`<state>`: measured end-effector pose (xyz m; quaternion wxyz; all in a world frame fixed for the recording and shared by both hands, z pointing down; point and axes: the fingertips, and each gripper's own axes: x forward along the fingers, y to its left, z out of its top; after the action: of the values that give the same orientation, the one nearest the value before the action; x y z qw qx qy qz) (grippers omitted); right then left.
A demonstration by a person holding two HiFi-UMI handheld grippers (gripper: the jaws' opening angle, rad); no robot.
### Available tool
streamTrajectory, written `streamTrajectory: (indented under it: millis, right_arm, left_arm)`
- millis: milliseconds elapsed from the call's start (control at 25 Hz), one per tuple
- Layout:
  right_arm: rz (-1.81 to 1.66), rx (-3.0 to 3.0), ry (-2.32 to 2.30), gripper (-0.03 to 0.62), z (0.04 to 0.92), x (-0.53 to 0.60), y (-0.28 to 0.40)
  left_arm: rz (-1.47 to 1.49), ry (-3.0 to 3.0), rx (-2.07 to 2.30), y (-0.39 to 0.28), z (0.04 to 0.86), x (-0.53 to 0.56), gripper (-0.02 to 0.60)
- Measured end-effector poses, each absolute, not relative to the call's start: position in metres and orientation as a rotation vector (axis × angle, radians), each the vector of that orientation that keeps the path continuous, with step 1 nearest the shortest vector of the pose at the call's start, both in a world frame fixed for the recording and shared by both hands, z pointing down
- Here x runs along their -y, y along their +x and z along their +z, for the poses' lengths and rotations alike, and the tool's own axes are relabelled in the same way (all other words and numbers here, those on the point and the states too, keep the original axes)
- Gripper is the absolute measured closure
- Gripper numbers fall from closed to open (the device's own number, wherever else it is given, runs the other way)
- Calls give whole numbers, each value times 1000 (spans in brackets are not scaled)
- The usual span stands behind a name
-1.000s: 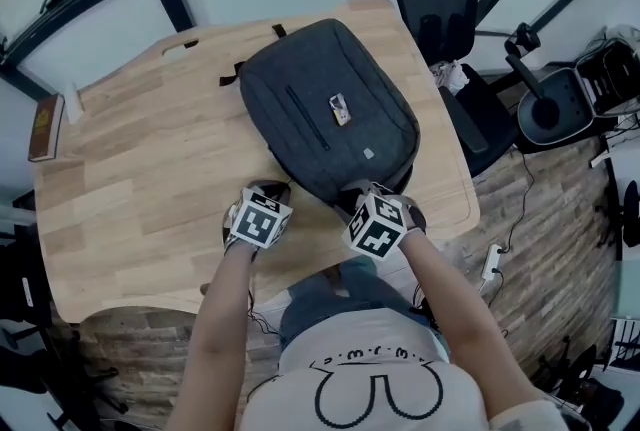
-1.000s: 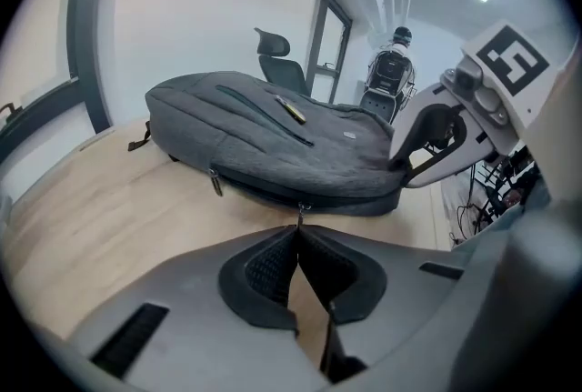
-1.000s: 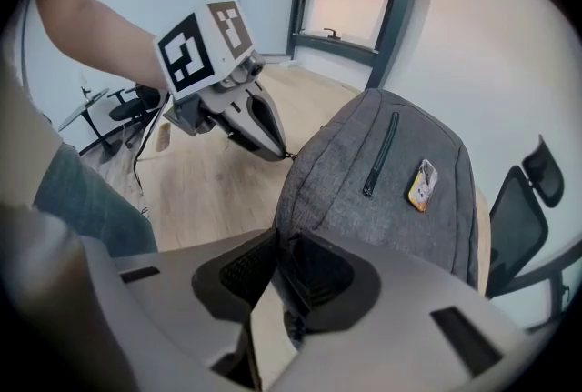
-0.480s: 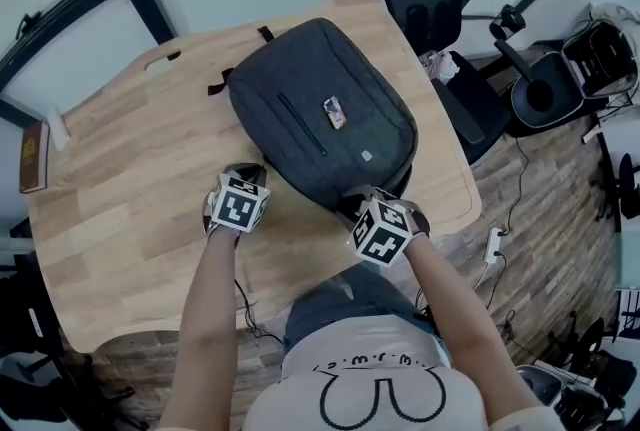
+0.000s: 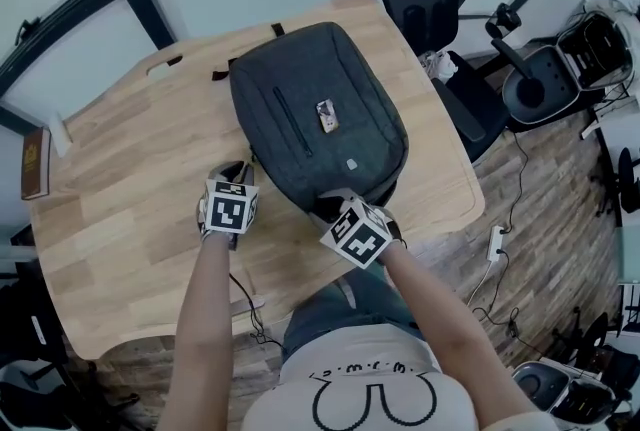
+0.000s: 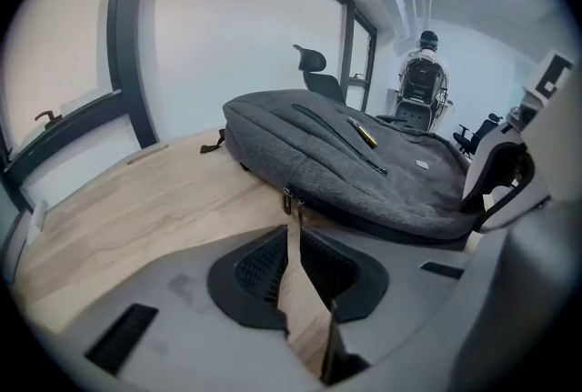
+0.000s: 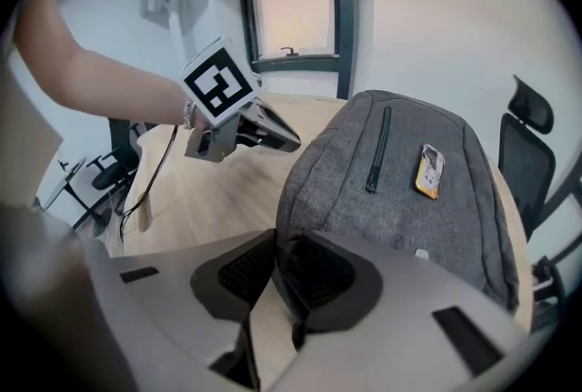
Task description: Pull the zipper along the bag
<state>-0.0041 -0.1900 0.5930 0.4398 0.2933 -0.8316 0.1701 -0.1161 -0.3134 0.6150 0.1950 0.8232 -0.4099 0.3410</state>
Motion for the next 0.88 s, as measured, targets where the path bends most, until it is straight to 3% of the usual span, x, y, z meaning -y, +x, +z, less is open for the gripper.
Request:
streamTrajectory:
  millis: [200, 520, 600, 760, 880]
  right_arm:
    - [492, 2105, 817, 434, 590, 198, -24]
    - [544, 2200, 884, 310, 552, 208, -17]
    - [517, 2215, 906, 278, 537, 212, -9]
    - [471, 2248, 967, 278, 505, 213, 18]
    - [419, 2291, 1046, 328, 474, 217, 45]
  left_arm:
    - [854, 2310, 1168, -123, 597, 302, 459]
    - [691, 2371, 1283, -123, 541, 277, 443]
    - [667, 2382, 1304, -118, 529, 268, 413]
    - [575, 2389, 1395, -108, 499, 253, 402]
    - [458, 2396, 1481, -100, 469, 243, 405]
